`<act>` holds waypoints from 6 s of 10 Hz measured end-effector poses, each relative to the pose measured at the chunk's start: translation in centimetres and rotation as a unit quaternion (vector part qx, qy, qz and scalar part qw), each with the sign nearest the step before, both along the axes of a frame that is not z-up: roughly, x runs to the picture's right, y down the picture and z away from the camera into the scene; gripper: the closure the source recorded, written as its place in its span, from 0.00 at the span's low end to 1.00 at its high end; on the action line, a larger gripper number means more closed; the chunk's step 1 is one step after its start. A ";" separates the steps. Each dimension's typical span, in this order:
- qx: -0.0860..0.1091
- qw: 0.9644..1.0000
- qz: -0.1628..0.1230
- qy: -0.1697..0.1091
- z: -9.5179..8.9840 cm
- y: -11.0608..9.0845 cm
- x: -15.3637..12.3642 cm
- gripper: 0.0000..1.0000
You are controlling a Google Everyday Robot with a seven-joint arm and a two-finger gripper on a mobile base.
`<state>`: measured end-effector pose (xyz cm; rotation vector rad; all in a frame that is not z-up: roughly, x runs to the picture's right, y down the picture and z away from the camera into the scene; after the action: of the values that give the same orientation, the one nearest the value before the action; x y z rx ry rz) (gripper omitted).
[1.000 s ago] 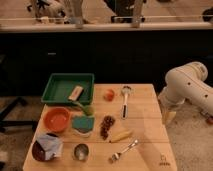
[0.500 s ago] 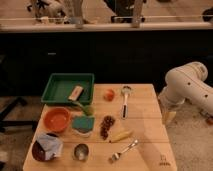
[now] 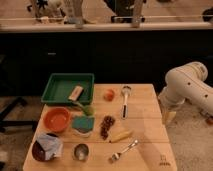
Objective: Place grapes in tray
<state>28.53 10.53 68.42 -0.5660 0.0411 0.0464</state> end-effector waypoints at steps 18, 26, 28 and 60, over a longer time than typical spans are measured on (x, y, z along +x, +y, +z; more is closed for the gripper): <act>0.000 1.000 0.000 0.000 0.0 0.0 0.0 0.20; 0.000 1.000 0.000 0.000 0.0 0.0 0.0 0.20; 0.000 1.000 0.000 0.000 0.0 0.0 0.0 0.20; -0.046 0.907 -0.313 -0.280 4.5 2.9 -22.8 0.20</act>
<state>5.72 13.44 72.90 -0.6212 -0.3385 -0.7493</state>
